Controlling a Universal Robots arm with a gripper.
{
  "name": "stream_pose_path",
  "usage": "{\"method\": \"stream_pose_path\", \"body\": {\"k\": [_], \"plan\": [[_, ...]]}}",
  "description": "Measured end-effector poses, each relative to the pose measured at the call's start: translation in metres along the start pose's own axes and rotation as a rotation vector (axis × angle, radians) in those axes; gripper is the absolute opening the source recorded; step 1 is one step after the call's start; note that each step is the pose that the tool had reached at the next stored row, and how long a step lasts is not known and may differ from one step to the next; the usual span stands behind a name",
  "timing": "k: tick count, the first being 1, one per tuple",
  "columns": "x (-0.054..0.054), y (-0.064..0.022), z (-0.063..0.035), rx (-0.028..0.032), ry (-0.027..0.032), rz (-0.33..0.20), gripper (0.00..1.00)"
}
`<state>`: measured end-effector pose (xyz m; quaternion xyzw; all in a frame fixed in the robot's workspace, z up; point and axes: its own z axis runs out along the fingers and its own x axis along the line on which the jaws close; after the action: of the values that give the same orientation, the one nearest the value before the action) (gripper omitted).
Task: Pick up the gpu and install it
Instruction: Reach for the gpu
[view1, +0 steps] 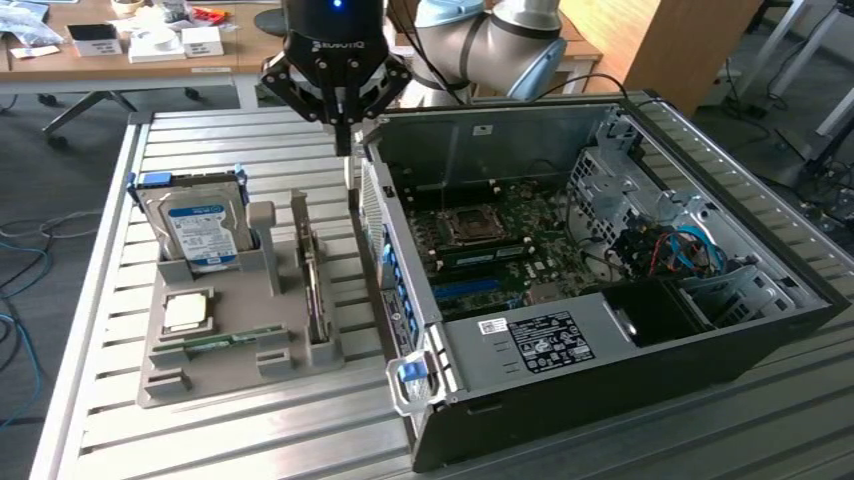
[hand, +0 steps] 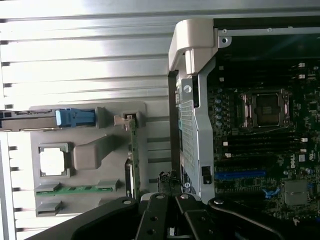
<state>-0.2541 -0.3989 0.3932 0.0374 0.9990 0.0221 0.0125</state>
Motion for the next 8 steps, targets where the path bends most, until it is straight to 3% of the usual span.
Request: {"method": "stream_pose_path", "body": {"k": [8], "plan": [[0.018,-0.0013,-0.0004,0.0,0.0,0.0,0.11]]}}
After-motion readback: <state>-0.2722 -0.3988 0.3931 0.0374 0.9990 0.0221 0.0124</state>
